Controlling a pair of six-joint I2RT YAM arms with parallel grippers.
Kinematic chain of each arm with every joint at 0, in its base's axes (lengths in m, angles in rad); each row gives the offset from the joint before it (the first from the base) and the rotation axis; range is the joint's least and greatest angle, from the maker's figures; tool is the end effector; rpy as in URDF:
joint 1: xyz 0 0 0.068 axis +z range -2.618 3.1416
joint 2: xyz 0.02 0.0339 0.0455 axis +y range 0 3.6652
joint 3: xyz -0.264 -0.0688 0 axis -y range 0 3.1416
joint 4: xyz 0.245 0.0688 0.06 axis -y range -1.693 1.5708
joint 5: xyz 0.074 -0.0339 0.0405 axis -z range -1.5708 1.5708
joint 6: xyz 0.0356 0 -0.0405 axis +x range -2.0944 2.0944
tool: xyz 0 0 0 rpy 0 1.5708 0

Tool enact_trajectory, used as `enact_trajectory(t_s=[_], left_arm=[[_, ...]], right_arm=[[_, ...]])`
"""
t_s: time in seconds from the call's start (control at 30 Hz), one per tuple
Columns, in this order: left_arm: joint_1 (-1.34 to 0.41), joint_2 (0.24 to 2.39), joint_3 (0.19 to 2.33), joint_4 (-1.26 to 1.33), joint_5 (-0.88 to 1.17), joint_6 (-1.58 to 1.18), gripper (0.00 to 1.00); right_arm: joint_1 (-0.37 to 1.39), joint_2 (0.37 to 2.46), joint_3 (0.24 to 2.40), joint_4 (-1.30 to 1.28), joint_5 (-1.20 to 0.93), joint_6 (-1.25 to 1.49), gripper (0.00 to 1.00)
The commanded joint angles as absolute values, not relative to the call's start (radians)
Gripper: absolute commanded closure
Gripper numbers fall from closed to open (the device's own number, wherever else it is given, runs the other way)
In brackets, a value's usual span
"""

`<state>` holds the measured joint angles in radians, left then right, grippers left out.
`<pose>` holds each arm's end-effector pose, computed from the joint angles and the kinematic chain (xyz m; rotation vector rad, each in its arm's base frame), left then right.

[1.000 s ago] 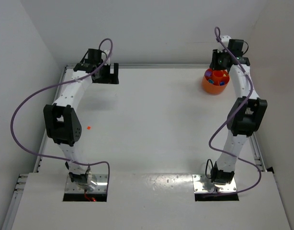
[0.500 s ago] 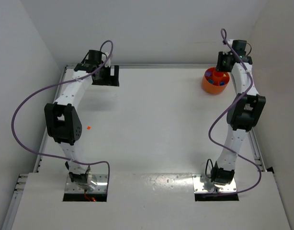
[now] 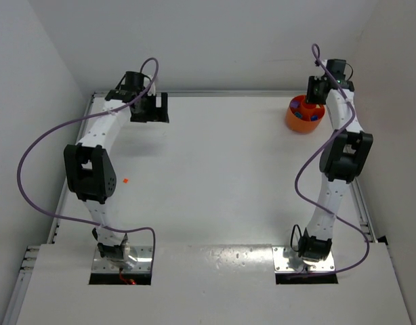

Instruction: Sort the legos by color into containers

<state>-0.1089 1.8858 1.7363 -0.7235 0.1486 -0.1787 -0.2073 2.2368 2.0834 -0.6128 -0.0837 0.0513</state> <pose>0.4201 -0.0512 0.3037 -0.0192 2.4551 -0.3087 0.5029 -0.1027 0.2670 0.2596 2.3192 0.0200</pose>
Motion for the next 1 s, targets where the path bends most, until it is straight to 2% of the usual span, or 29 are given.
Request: enact_trajectory(t_s=[0.0, 0.07, 0.3, 0.47, 0.77, 0.93, 0.97], left_arm=[[-0.091, 1.887, 1.749, -0.71, 0.144, -0.218, 0.0], [-0.091, 1.887, 1.749, -0.71, 0.144, -0.218, 0.0], [-0.091, 1.887, 1.74, -0.71, 0.144, -0.209, 0.0], [-0.091, 1.887, 1.74, -0.71, 0.126, -0.198, 0.0], [-0.091, 1.833, 1.707, -0.71, 0.126, -0.132, 0.0], [0.014, 1.749, 1.547, -0.765, 0.21, 0.059, 0.0], [0.031, 1.74, 1.522, -0.808, 0.247, 0.104, 0.0]], right_arm=[[-0.207, 2.25, 2.131, -0.604, -0.058, 0.074, 0.9], [-0.207, 2.26, 2.14, -0.594, -0.049, 0.074, 0.88], [-0.207, 2.269, 2.14, -0.583, -0.04, 0.083, 0.63], [-0.207, 2.269, 2.149, -0.574, -0.031, 0.092, 0.54], [-0.196, 2.24, 2.158, -0.574, -0.061, 0.055, 0.51], [-0.163, 2.134, 2.14, -0.633, -0.247, -0.05, 0.48], [-0.163, 2.116, 2.122, -0.634, -0.311, -0.07, 0.45]])
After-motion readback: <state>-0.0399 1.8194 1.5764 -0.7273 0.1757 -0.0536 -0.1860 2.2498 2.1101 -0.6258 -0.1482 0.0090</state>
